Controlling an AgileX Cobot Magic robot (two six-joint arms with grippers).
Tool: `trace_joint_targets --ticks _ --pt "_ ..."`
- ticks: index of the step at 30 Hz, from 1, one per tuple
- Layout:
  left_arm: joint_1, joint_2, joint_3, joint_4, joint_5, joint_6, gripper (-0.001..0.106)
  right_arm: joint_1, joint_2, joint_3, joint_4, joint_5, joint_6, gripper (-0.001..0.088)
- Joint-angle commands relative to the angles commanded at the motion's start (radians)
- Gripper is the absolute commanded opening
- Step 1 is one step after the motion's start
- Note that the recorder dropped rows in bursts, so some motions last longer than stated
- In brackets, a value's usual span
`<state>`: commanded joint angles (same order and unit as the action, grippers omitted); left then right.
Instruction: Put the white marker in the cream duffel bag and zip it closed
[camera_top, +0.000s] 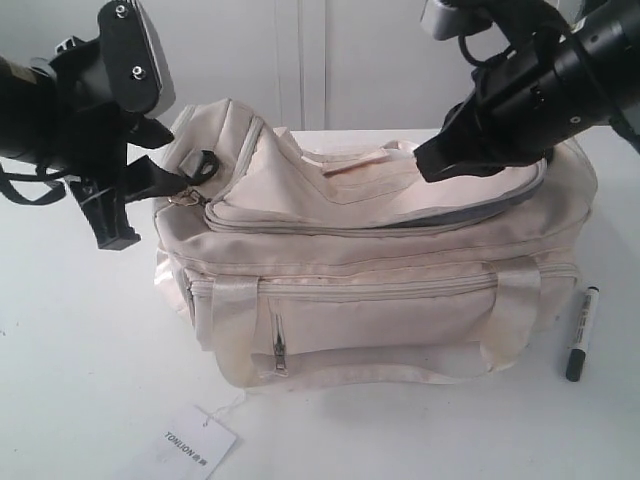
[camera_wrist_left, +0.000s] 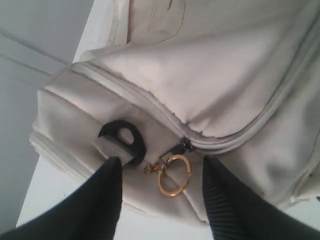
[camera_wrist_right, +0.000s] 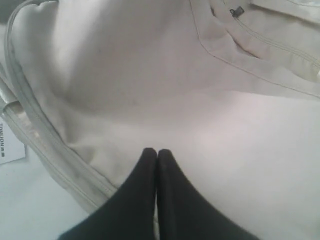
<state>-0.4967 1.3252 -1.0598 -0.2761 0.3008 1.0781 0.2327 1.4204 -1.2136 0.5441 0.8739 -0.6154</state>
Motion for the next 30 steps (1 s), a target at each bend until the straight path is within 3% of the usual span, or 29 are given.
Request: trace_joint_targets --ticks 6,16,25,30 --pt "-0.026 0.002 0.0 0.0 0.007 0.048 0.054 -0.034 0.0 0.0 0.007 0.0 0.0 0.0" --pt "-0.026 0.041 0.0 -0.02 0.051 0.371 0.054 -0.034 0.0 0.0 0.007 0.0 0.0 0.0" --pt "-0.026 0.097 0.0 -0.227 0.036 0.603 0.054 -0.034 0.0 0.0 0.007 0.004 0.0 0.0" --pt "-0.026 0.124 0.0 -0.312 0.036 0.659 0.054 -0.034 0.0 0.0 0.007 0.004 0.0 0.0"
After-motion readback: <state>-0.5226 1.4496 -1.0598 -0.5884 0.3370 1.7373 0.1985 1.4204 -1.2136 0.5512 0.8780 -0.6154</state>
